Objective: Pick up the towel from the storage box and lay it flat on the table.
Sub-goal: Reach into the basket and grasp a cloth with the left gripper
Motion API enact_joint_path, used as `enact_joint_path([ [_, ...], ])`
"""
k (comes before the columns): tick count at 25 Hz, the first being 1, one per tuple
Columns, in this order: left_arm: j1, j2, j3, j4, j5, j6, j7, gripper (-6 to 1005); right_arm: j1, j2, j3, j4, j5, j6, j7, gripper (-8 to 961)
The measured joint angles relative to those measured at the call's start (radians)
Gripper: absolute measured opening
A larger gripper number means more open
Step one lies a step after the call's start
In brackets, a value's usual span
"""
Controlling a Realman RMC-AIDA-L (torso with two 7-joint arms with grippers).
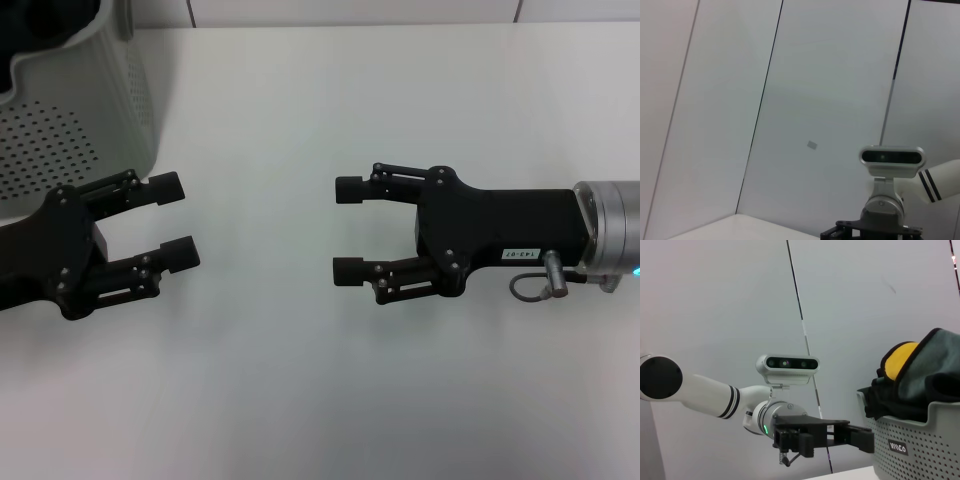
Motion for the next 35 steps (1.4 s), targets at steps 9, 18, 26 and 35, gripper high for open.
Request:
enact_joint_path([
  [9, -0.007, -0.002, 0.007, -0.001, 0.000, 0.000, 0.002, 751, 0.003, 0.000, -0.001, 0.001, 0.002, -0.010, 0.000, 871],
  [18, -0.008, -0.006, 0.002, 0.000, -0.001, 0.007, 0.002, 750, 0.004, 0.000, -0.001, 0.001, 0.003, -0.010, 0.000, 869],
  [26, -0.012, 0.007, 0.000, 0.019, -0.236, 0.012, -0.109, 751, 0.008, 0.000, 0.001, 0.002, 0.005, -0.002, -0.005, 867],
  [35, 0.031, -0.034, -0.234, 0.185, -0.365, -0.141, -0.180, 750, -0.033, 0.000, 0.006, 0.028, 0.057, -0.012, -0.039, 865],
])
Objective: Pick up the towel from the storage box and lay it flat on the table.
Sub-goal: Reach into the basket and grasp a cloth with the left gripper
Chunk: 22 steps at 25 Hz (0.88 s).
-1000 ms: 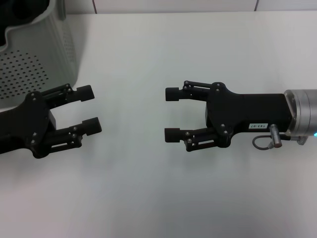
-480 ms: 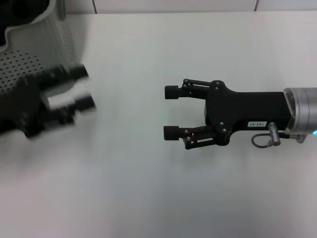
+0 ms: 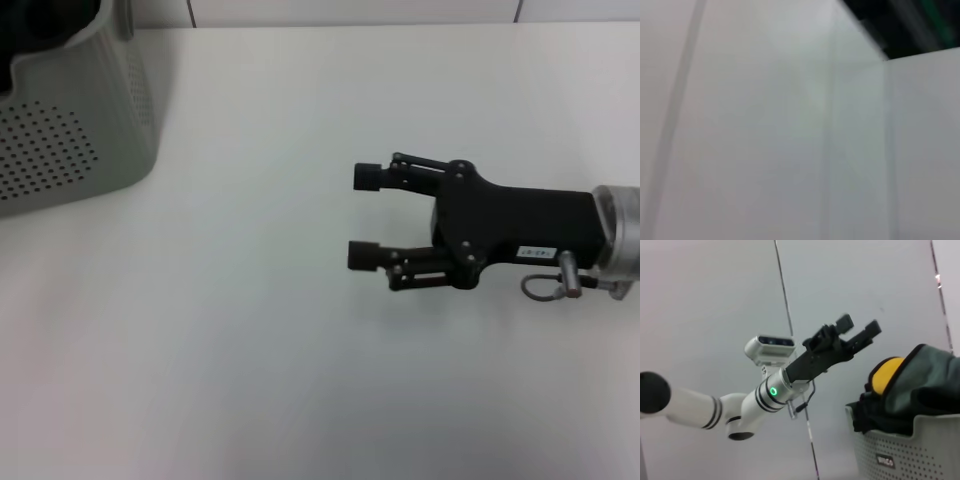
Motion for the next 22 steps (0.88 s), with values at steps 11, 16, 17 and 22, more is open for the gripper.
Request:
enact_joint_path([
  [11, 0.109, -0.028, -0.164, 0.254, 0.055, -0.183, -0.160, 751, -0.037, -0.003, 0.003, 0.002, 0.061, 0.007, -0.017, 863],
  [16, 0.110, -0.028, -0.159, 0.231, 0.069, -0.215, -0.152, 750, -0.030, -0.003, 0.003, 0.003, 0.063, 0.009, -0.027, 862],
  [17, 0.102, -0.031, -0.156, 0.221, 0.074, -0.216, -0.147, 750, -0.029, -0.002, 0.002, 0.003, 0.063, 0.012, -0.030, 862],
  [22, 0.031, -0.032, -0.156, 0.118, 0.103, -0.228, -0.100, 749, -0.030, 0.001, 0.002, 0.003, 0.064, 0.027, -0.042, 861],
])
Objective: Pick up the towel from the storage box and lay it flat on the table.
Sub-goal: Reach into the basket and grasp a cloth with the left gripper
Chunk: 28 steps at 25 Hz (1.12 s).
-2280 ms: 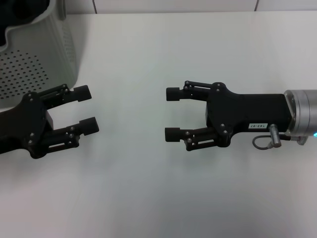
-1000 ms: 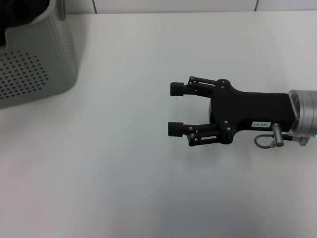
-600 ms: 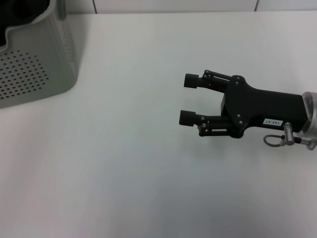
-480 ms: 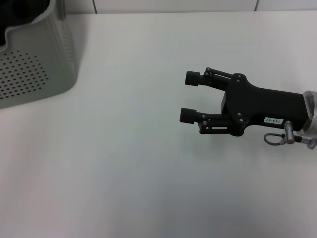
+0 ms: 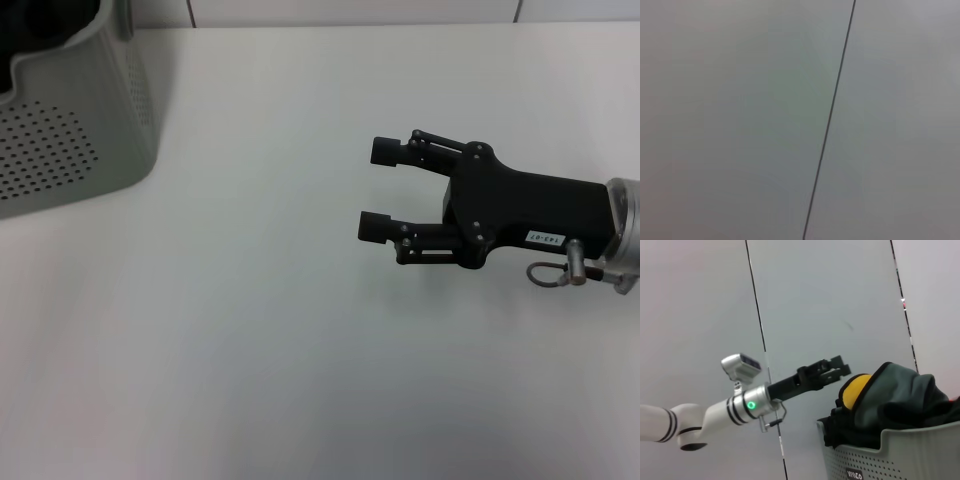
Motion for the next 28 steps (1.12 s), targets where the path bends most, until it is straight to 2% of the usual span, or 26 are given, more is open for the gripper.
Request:
enact_joint_path([
  [3, -0.046, 0.005, -0.001, -0.037, 0.055, -0.050, 0.020, 748, -0.013, -0.001, 0.000, 0.000, 0.009, -0.003, -0.001, 860],
  [9, -0.089, 0.010, 0.002, -0.087, 0.090, -0.157, 0.069, 747, -0.058, -0.001, 0.000, 0.004, 0.033, -0.007, -0.007, 859],
  [13, -0.107, 0.022, 0.003, -0.129, 0.094, -0.173, 0.081, 746, -0.070, -0.001, 0.000, 0.020, 0.055, -0.014, -0.022, 858],
  [21, -0.127, 0.030, 0.003, -0.197, 0.074, -0.178, 0.090, 744, -0.067, -0.003, 0.000, 0.026, 0.063, -0.017, -0.026, 856],
  [28, -0.134, 0.040, -0.011, -0.242, 0.053, -0.179, 0.098, 461, -0.070, -0.003, 0.000, 0.026, 0.063, -0.018, -0.037, 855],
])
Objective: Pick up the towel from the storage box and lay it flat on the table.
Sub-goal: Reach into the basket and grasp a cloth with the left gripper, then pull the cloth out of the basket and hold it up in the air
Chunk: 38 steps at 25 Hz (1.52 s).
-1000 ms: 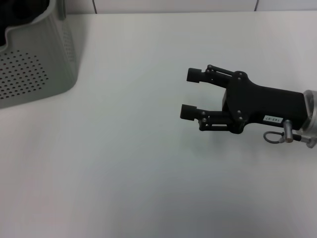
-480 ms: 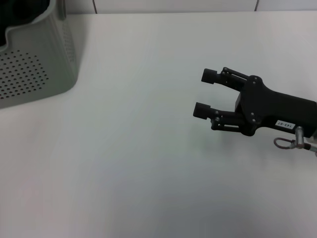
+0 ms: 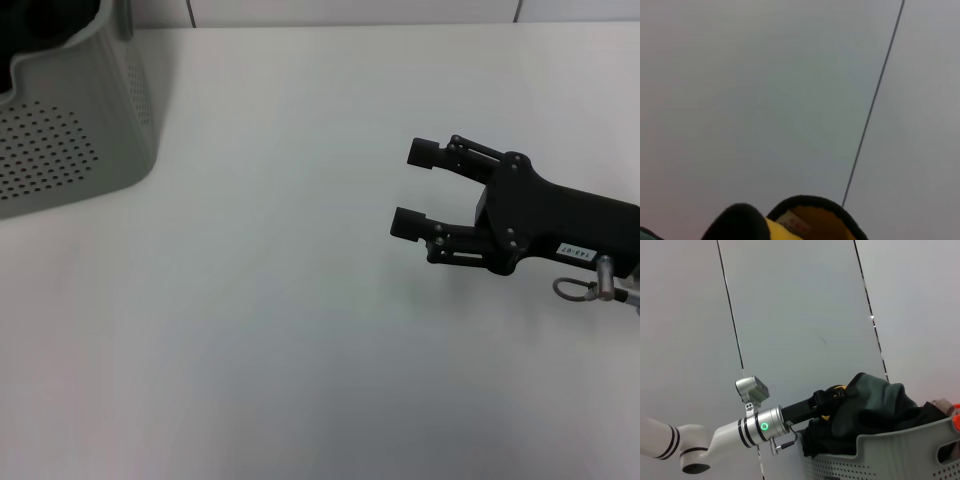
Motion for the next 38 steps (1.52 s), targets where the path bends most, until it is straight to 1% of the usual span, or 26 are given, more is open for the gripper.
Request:
enact_joint_path([
  [4, 0.001, 0.004, 0.000, -0.020, -0.026, 0.000, 0.017, 316, -0.001, 0.000, 0.000, 0.000, 0.000, -0.001, -0.001, 854],
  [9, 0.006, 0.005, 0.000, -0.078, -0.102, 0.002, 0.073, 173, -0.003, -0.001, 0.000, 0.000, 0.001, -0.008, -0.002, 853],
  [12, 0.006, 0.010, 0.003, -0.099, -0.129, 0.033, 0.078, 88, -0.003, -0.001, 0.000, 0.000, 0.003, -0.010, -0.003, 852],
  [17, 0.004, 0.019, 0.008, -0.103, -0.181, 0.258, 0.088, 13, -0.003, -0.002, 0.000, 0.001, 0.009, -0.011, -0.012, 851],
  [19, -0.008, 0.023, 0.011, -0.106, -0.193, 0.395, 0.089, 13, -0.009, -0.002, 0.000, 0.001, 0.021, -0.012, -0.019, 851],
  [22, -0.030, 0.032, 0.021, -0.111, -0.193, 0.549, 0.088, 13, -0.018, -0.003, 0.009, 0.003, 0.031, -0.021, -0.034, 850],
  [24, -0.038, 0.041, 0.075, -0.110, -0.194, 0.598, 0.078, 12, -0.025, -0.005, 0.015, 0.008, 0.039, -0.026, -0.047, 850],
  [25, -0.040, 0.049, 0.134, -0.106, -0.203, 0.611, 0.071, 12, -0.027, -0.005, 0.017, 0.011, 0.043, -0.030, -0.054, 850],
  [26, -0.039, 0.061, 0.212, -0.102, -0.227, 0.613, 0.063, 12, -0.030, -0.006, 0.021, 0.017, 0.048, -0.036, -0.064, 850],
  [27, -0.037, 0.068, 0.261, -0.100, -0.244, 0.613, 0.057, 12, -0.031, -0.006, 0.026, 0.022, 0.049, -0.041, -0.069, 849],
  [28, -0.034, 0.082, 0.350, -0.099, -0.282, 0.614, 0.050, 12, -0.033, -0.007, 0.034, 0.031, 0.050, -0.053, -0.081, 849],
  [29, -0.032, 0.094, 0.417, -0.097, -0.310, 0.614, 0.045, 12, -0.034, -0.007, 0.044, 0.041, 0.050, -0.066, -0.096, 849],
  [32, -0.030, 0.114, 0.553, -0.063, -0.324, 0.615, 0.042, 12, -0.036, -0.007, 0.050, 0.049, 0.050, -0.082, -0.133, 848],
  [34, -0.030, 0.114, 0.553, -0.063, -0.324, 0.615, 0.042, 13, -0.037, -0.006, 0.050, 0.051, 0.048, -0.091, -0.166, 848],
  [36, -0.030, 0.153, 0.778, 0.033, -0.317, 0.618, 0.032, 13, -0.038, -0.007, 0.050, 0.051, 0.047, -0.096, -0.180, 847],
  [38, -0.026, 0.159, 0.815, 0.064, -0.318, 0.618, 0.009, 13, -0.041, -0.009, 0.050, 0.051, 0.046, -0.101, -0.185, 847],
])
